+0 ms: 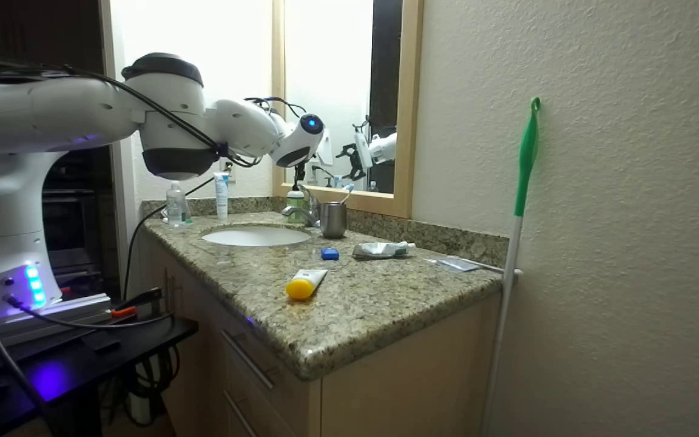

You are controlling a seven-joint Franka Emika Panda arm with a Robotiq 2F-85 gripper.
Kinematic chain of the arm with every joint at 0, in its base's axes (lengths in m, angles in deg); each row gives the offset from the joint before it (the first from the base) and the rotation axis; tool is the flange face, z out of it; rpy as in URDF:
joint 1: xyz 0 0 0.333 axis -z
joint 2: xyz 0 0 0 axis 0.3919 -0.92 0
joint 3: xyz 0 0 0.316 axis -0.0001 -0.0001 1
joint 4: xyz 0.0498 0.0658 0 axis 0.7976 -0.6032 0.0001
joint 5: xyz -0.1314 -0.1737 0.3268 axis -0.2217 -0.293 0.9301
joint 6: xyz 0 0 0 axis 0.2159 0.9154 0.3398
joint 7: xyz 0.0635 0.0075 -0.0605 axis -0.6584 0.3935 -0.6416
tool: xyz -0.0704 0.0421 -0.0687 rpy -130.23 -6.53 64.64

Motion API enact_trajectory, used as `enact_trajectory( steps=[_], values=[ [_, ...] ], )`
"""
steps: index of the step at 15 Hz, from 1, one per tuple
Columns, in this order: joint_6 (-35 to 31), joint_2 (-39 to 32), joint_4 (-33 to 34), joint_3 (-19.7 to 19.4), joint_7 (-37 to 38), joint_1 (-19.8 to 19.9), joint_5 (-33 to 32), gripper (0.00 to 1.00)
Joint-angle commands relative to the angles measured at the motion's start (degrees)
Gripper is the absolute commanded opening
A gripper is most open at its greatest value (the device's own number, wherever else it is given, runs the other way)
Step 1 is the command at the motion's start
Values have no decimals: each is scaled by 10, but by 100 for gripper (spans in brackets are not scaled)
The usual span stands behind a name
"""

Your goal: Turn the faucet handle upwards pick up the toothbrush wash it and then place it in the cup afterward turn the faucet handle downwards

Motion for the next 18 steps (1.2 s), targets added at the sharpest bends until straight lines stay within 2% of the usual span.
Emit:
enact_trajectory(
  steps=[1, 5, 12, 15, 18],
  values=[
    [0, -1, 7, 5, 0, -1, 1, 100],
    [1, -1, 11, 6, 1, -2, 1, 100],
    [15, -1, 46, -20, 2, -5, 2, 100],
    [48, 0, 20, -6, 1, 2, 35, 100],
    [58, -7, 24, -20, 3, -1, 64, 100]
  ],
)
